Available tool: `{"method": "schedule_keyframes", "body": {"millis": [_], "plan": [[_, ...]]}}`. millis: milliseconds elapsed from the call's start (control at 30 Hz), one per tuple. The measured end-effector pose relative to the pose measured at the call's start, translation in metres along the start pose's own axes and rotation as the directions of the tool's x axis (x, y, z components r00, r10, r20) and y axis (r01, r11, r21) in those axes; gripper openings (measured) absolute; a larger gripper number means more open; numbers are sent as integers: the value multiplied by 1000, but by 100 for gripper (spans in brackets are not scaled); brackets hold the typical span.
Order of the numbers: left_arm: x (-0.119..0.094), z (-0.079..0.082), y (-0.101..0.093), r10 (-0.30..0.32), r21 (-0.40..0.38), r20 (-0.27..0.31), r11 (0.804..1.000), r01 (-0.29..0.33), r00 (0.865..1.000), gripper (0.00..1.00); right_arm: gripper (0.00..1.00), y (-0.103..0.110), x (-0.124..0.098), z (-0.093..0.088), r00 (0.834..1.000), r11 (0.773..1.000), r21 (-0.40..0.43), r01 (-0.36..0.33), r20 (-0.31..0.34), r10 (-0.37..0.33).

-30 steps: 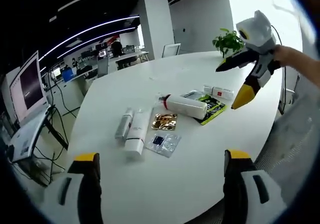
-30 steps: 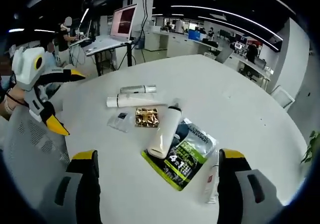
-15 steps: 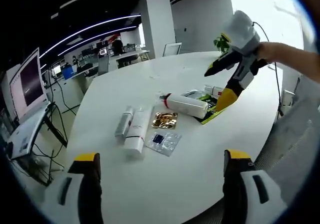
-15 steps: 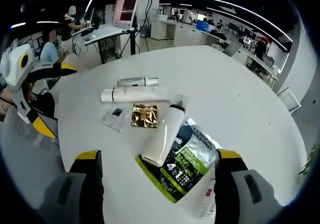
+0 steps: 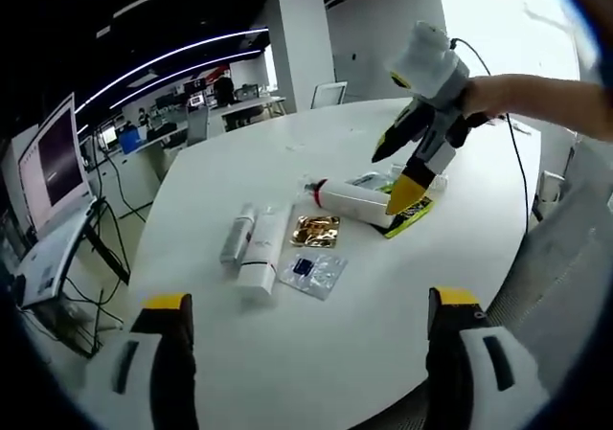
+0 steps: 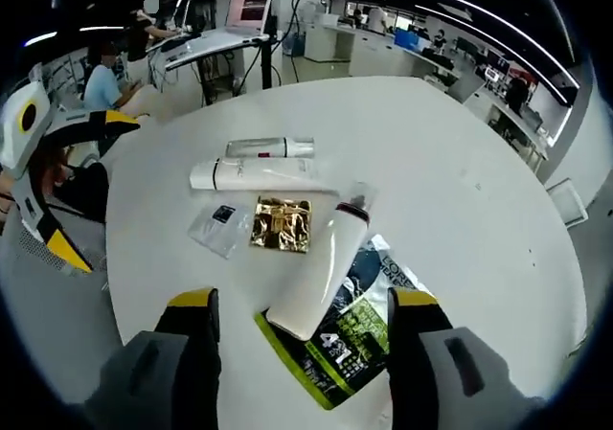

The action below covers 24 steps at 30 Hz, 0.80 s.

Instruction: Arrange the skincare products in the storage area until every visible bottle or jar stands upright without overlapping.

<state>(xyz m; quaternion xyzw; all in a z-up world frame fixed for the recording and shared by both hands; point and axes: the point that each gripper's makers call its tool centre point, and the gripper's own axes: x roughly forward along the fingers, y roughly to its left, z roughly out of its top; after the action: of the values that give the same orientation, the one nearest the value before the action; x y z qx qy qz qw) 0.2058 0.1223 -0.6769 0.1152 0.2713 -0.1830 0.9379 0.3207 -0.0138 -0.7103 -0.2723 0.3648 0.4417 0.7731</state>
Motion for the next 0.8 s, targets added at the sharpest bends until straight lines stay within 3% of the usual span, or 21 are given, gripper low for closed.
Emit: {"method": "schedule_keyframes", "body": {"millis": [400,533,800], "plan": [[0,-1,-3,-18,15,-2,1000,18,1000,96,56,-1,18,-7,997,1000,18,-14,-72,16],[1,-1,-3,-16,20,-6,1000,16,1000,96,55,1,26,-7,995,998,46,-32,-98,36],[0,0,-4,-19,11,0,1000,19,1000,96,52,-1,39,-6,984,1000,15,-27,-178,29]]}}
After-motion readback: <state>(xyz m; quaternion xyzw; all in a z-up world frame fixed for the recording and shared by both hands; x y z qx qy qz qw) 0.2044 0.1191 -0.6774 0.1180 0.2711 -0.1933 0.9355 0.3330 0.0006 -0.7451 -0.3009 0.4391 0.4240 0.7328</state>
